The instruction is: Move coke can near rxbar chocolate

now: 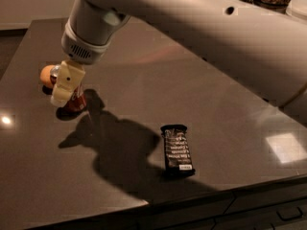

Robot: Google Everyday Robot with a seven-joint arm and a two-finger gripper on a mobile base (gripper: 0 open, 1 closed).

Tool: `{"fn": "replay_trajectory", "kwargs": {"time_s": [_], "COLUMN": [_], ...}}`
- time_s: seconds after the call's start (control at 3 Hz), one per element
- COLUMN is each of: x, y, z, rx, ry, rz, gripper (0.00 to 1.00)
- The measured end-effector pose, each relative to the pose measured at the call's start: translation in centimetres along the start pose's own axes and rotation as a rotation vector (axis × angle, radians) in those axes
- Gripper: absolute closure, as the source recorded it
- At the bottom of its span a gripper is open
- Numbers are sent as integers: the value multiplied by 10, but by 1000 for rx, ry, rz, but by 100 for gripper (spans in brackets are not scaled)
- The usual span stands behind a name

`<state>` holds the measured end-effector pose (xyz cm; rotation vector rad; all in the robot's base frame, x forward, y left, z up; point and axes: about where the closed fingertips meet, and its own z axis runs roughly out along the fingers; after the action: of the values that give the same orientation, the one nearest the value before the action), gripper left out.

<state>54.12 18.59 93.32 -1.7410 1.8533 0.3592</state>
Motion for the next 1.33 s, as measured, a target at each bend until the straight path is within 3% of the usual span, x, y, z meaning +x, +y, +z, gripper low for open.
{"fn": "replay_trajectory", "kwargs": {"time_s": [0.33,0.67,1.33], "x": [-4,-7,-12], "y": [5,8,6], "z": [12,20,22], "rx": [-15,-32,-52], "ry": [5,10,3], "rz": [-8,-13,-13], "gripper": [0,9,56]}}
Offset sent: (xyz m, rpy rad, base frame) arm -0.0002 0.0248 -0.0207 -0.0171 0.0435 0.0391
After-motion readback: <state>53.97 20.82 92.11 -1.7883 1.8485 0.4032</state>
